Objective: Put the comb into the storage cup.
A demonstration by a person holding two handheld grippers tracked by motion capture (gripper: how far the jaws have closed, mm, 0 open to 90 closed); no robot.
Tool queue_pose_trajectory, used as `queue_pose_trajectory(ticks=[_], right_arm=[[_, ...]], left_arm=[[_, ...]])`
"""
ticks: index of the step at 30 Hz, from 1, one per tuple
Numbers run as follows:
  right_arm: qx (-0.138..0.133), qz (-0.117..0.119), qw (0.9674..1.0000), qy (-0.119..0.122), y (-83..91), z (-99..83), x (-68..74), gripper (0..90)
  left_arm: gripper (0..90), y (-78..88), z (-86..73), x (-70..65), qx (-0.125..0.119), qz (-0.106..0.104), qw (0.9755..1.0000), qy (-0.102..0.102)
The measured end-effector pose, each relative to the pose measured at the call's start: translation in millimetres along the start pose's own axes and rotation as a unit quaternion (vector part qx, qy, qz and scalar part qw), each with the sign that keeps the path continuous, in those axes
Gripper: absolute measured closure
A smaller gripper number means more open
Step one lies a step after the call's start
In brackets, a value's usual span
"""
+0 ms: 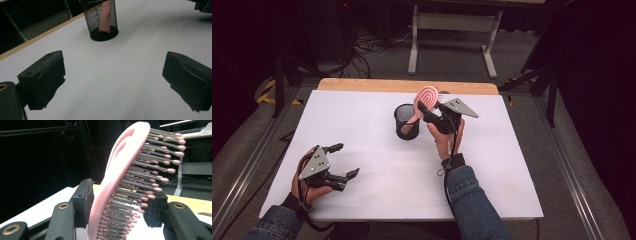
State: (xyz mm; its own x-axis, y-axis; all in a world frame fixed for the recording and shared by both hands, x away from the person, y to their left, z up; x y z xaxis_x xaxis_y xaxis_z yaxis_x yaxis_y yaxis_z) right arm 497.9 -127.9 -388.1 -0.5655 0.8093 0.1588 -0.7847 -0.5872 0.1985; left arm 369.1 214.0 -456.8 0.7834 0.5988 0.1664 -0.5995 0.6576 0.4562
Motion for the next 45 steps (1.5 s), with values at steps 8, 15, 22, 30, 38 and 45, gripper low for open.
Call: queue_pose_trajectory(ticks=[8,15,22,30,38,45], right_arm=[[0.006,-0.01,0.9998,0.014,2.9,1.2,-0.3,39.4],[0.014,-0.019,0.9993,0.029,5.4,1.4,1.0,33.6],[0.021,-0.022,0.9988,0.039,8.2,1.6,1.7,30.9],[0.024,-0.027,0.9975,0.061,13.6,6.7,4.9,29.1],[0.031,-0.03,0.9955,0.084,16.5,9.3,8.1,26.4],[0.034,-0.037,0.9934,0.103,20.4,13.1,10.0,23.5]], left_arm=[[5.6,0.1,0.3,-0.2,0.0,0.0,1.0,-0.001],[5.6,-0.1,0.2,-0.2,0.0,0.001,1.0,0.0],[5.6,0.1,0.3,-0.2,0.0,0.002,1.0,0.0],[5.6,0.3,0.4,-0.1,0.0,0.003,1.0,0.0],[5.6,0.6,0.3,0.1,0.0,0.003,1.0,0.0],[5.6,1.0,0.6,0.3,-0.001,0.004,1.0,0.0]])
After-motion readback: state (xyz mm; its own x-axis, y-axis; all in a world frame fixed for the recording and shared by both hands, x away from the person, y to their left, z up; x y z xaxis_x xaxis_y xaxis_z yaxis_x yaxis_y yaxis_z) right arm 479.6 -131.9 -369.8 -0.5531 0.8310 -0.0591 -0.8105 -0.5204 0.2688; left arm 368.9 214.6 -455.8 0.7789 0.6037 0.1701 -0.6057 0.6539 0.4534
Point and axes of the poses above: each handheld gripper's, and its own axes: y roughly backward along the jaws, z roughly out of its top, x roughly to its left, the point moved 3 cm from there along -y, roughly forward along the jaws, and after that the axes turned 7 degrees about x, right-handed, at the moved point
